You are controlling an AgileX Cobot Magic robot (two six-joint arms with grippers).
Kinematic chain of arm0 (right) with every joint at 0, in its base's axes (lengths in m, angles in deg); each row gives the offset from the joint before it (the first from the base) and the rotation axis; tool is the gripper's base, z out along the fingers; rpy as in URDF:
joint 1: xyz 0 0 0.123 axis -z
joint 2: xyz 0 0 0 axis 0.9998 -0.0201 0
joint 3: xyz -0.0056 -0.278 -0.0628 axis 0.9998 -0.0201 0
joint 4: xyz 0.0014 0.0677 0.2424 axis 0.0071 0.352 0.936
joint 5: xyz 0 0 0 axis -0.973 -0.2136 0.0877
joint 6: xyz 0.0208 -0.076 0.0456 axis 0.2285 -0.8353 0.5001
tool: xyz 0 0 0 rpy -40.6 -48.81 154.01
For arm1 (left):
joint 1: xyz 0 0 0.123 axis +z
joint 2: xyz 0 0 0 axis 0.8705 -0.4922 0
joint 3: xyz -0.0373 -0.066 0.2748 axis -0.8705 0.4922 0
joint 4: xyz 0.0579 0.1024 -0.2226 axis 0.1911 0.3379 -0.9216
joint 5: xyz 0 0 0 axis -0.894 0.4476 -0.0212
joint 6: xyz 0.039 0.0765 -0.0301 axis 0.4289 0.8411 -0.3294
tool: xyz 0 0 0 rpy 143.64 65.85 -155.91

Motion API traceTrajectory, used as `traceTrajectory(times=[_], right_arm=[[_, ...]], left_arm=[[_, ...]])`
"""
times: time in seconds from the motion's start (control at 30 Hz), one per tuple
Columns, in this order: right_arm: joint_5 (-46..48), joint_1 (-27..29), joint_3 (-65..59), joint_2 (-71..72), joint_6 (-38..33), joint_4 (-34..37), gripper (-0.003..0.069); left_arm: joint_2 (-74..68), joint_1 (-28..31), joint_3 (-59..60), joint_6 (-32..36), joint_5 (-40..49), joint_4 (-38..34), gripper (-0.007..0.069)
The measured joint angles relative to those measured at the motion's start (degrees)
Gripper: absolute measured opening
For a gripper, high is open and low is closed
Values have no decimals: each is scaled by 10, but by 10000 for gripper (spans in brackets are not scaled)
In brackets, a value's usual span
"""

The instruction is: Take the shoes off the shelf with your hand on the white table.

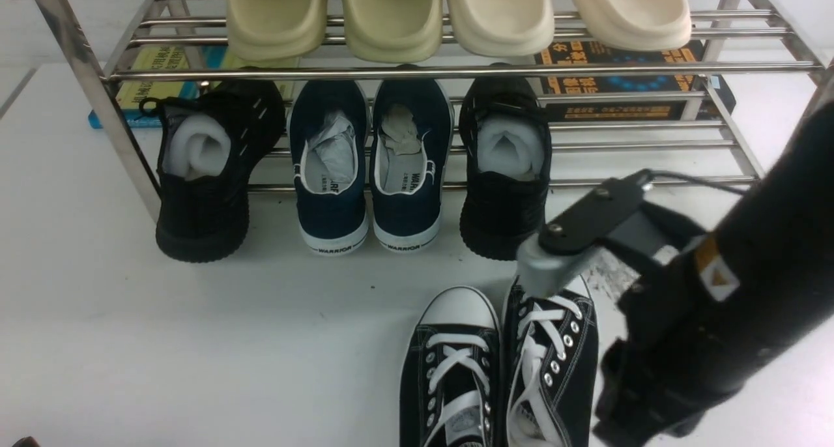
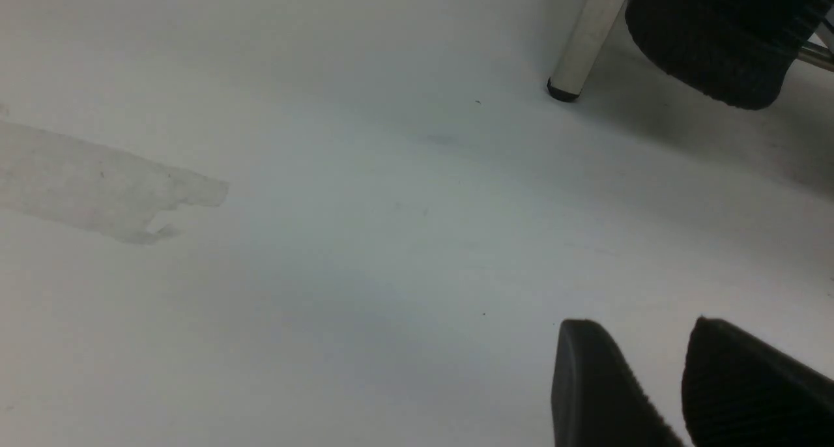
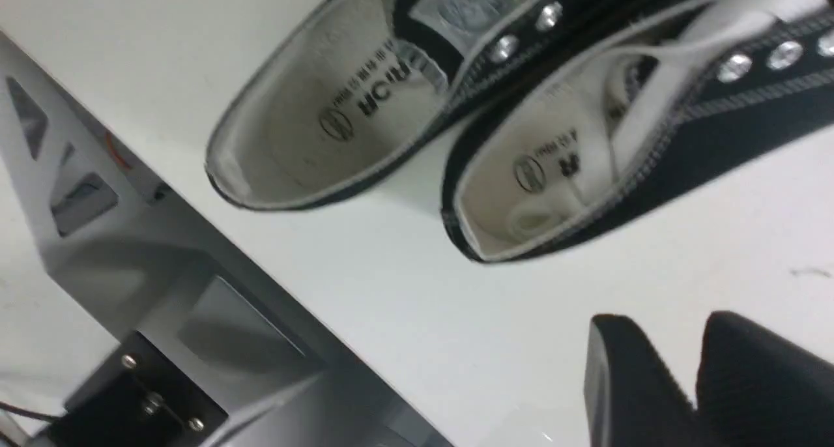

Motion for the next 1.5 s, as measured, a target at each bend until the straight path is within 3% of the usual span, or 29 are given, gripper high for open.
traceTrajectory(times=[0.33, 0.57, 0.77, 0.9, 1.0, 1.1, 1.5], right_arm=[[33, 0, 0, 221, 77, -125, 13], [28, 0, -60, 417, 142, -179, 1], [-174, 0, -261, 589, 182, -213, 1], [-418, 0, -422, 638, 185, -224, 2], [-532, 0, -478, 640, 185, -226, 2], [-595, 0, -503, 640, 185, -229, 2], [-604, 0, -506, 640, 185, -230, 10]], left_arm=[[0, 0, 0, 0, 0, 0, 242], [0, 0, 0, 0, 0, 0, 242], [0, 0, 0, 0, 0, 1, 242], [0, 0, 0, 0, 0, 1, 242], [0, 0, 0, 0, 0, 1, 242], [0, 0, 0, 0, 0, 1, 242], [0, 0, 0, 0, 0, 1, 242]])
